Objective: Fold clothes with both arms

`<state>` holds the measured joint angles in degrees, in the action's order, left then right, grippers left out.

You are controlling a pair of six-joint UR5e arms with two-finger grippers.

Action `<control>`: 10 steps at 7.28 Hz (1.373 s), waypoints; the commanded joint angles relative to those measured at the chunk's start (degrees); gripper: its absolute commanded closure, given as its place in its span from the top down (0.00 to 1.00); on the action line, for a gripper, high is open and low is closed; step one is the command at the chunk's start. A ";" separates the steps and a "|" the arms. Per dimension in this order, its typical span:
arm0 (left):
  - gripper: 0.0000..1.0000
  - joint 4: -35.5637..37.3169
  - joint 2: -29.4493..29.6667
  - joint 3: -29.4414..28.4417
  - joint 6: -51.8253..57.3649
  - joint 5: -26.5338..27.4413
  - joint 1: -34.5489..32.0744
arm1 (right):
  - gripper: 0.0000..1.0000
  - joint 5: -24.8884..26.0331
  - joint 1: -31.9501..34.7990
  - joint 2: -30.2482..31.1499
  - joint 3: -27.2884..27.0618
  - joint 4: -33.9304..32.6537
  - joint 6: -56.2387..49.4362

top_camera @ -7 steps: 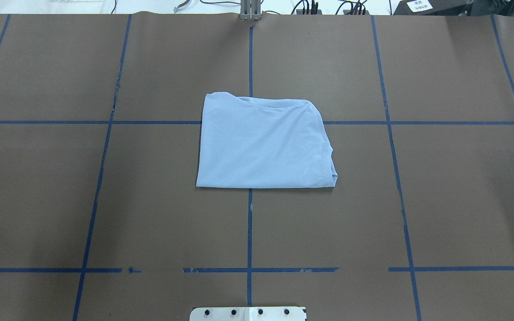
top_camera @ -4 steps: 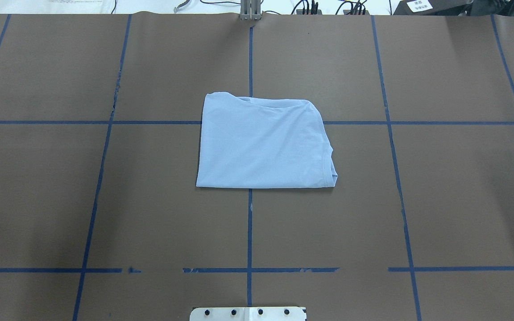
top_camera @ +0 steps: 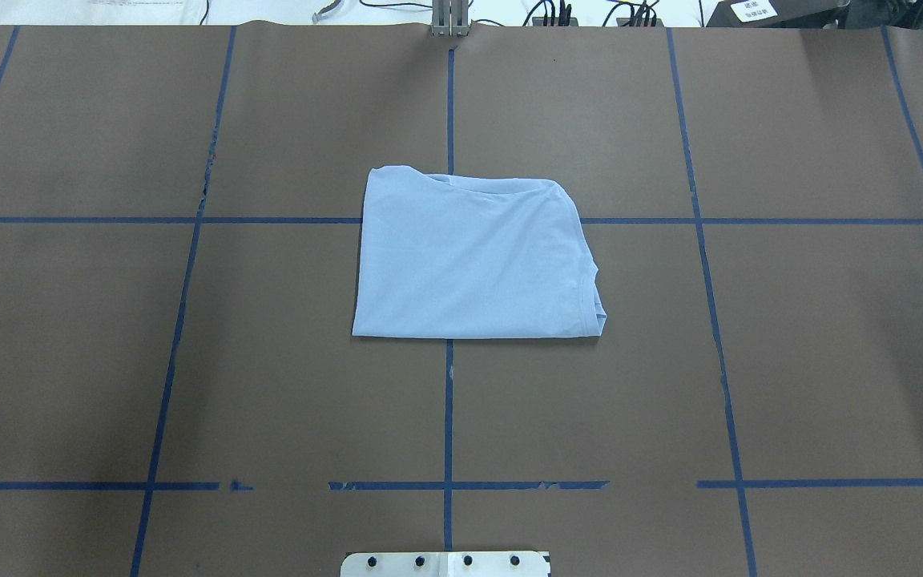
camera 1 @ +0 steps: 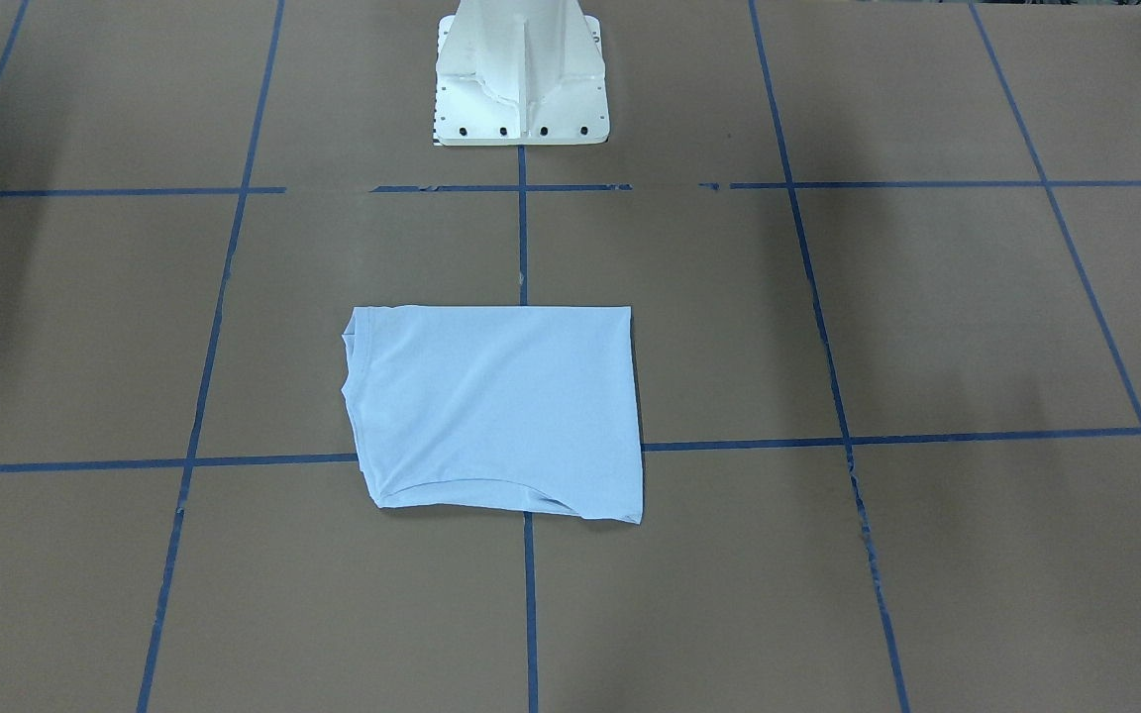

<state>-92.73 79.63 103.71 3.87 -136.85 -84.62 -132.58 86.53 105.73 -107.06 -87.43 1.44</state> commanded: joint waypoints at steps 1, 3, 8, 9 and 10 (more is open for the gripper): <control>1.00 2.19 -1.50 -0.17 3.86 0.01 -3.69 | 1.00 0.04 0.04 0.00 0.01 0.07 -0.03; 1.00 5.99 -1.67 0.35 4.30 0.18 -6.96 | 1.00 0.13 0.04 0.00 0.01 0.07 -0.03; 1.00 5.37 -0.53 1.14 4.13 0.28 -6.88 | 1.00 -0.49 0.04 -0.97 -0.70 0.16 -0.73; 1.00 5.37 -0.45 1.14 4.13 0.27 -6.88 | 1.00 -0.49 0.04 -1.05 -0.78 0.25 -0.74; 1.00 5.28 -0.44 1.23 4.13 0.36 -6.88 | 1.00 -0.49 -0.04 -1.14 -0.87 0.25 -0.74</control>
<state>-87.37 79.15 104.85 7.98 -136.49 -91.49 -133.03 86.54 104.75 -107.81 -87.21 0.72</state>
